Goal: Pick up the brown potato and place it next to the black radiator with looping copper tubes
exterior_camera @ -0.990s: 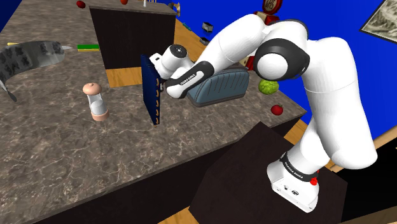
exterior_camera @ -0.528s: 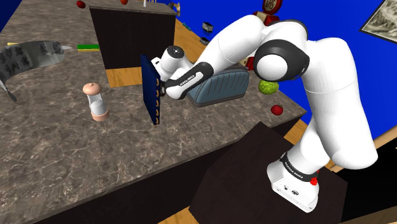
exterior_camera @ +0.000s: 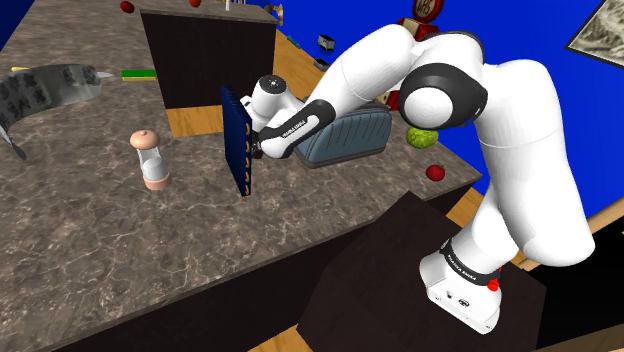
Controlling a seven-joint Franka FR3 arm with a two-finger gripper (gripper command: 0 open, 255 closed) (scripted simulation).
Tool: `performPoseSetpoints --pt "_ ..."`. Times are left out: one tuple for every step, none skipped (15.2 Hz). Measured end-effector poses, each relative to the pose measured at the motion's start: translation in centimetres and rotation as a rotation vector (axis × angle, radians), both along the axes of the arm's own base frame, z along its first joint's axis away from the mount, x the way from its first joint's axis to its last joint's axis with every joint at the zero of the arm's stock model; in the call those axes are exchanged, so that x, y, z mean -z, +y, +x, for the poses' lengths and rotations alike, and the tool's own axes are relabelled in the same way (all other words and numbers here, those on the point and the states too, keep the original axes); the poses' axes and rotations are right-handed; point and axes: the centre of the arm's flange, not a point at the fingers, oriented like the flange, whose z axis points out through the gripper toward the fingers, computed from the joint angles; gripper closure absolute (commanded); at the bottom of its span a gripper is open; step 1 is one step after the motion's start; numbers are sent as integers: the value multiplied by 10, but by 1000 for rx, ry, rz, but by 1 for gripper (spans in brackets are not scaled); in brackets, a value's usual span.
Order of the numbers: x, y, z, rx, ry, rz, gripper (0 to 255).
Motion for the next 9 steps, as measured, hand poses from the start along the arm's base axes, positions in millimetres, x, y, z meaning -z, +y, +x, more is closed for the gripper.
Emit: performPoseSetpoints --pt "-5 2 -7 -1 7 -3 0" --pt "-10 3 -11 1 14 -6 0" --pt "-20 4 -17 -5 14 -5 0" --pt "-25 4 -18 -5 18 -7 0" --pt "-27 5 -19 -3 21 -8 0" --pt "-28 5 -20 -2 23 -9 0" --pt "-28 5 -20 -1 21 -9 0" --pt "-29 5 -21 -1 18 -7 0" --pt "-30 6 -21 -2 19 -8 0"
